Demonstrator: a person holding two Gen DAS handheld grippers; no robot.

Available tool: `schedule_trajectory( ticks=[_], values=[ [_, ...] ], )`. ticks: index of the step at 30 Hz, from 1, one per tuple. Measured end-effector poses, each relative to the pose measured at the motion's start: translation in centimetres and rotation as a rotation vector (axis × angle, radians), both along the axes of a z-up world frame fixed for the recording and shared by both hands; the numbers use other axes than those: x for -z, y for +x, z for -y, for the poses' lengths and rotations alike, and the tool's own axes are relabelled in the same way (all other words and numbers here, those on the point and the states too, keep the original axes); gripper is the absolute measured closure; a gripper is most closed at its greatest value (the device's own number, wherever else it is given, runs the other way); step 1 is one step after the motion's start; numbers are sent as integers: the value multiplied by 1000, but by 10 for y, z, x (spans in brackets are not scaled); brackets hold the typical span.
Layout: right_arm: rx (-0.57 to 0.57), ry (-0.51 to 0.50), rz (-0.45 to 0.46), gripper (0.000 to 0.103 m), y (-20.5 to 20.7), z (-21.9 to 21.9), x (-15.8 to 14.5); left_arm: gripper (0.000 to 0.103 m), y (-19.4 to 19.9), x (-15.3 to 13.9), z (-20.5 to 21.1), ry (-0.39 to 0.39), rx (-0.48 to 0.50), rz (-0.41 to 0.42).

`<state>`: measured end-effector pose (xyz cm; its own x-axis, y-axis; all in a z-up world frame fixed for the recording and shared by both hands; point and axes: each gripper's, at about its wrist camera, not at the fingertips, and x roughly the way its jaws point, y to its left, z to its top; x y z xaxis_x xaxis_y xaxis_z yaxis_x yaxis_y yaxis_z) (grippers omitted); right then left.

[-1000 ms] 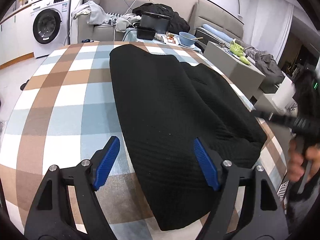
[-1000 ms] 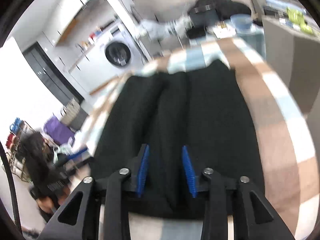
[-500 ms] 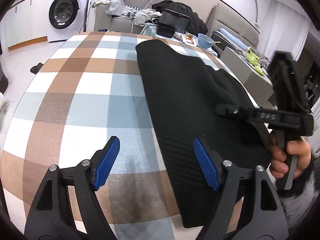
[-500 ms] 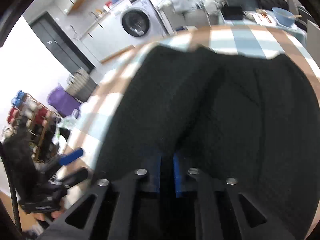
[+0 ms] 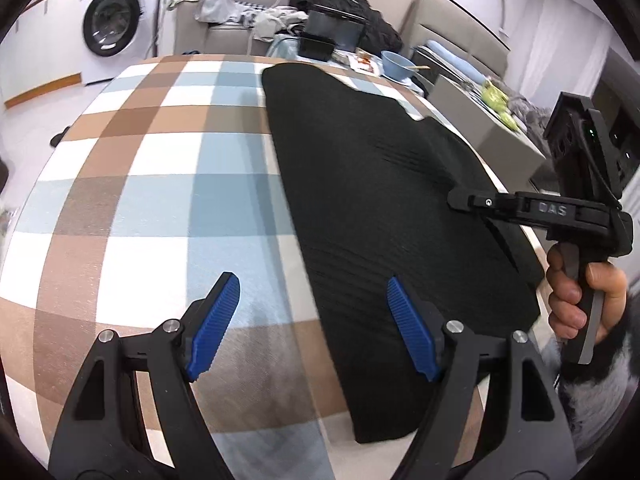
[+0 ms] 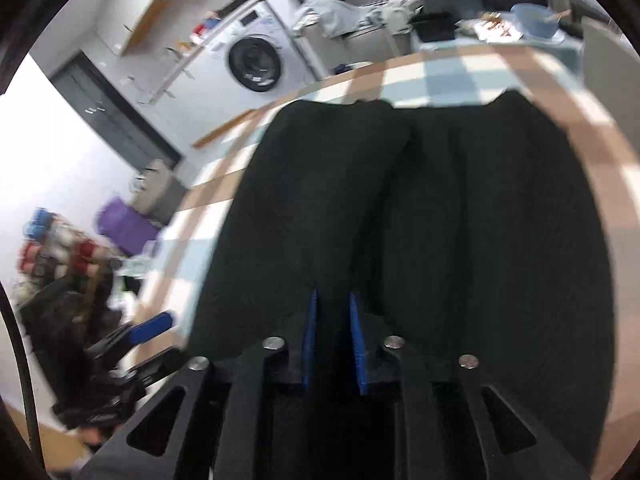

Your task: Fold small clothes

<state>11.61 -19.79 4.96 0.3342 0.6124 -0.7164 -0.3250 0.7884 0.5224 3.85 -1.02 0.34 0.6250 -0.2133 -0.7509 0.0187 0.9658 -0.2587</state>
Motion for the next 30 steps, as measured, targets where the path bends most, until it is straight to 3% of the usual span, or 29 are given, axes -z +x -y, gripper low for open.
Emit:
schedule_trajectory(
  ticks=[2,7,9,11,13,17,20,23,25,28,30],
  values=[
    [-27,37,-14,69,-22,7,4,29,-4,1,5,0,22,-4],
    [-66,63,12,70,-66,18,7,29,-9,8,16,1,65,-25],
    [-74,9,84,95,-79,15,0,29,-9,9,18,-5,69,-26],
    [-92,51,180,97,-90,17,-17,29,-9,7,17,-3,65,-21],
    [-85,9,223,98,-93,18,-29,29,-10,6,16,-4,58,-14],
    [-79,-112,47,95,-80,18,4,29,-9,6,13,3,48,-22],
    [-30,-28,45,80,-73,34,5,29,-9,8,12,3,50,-22],
    [97,-42,84,64,-55,48,0,29,-7,10,9,-13,48,-31],
    [169,-81,45,64,-29,54,7,29,-6,12,8,-12,47,-36],
    [170,-85,-6,64,5,45,22,29,-7,11,7,-8,40,-33],
    [149,-109,10,78,19,33,22,29,-6,9,4,-4,27,-28]
  ],
)
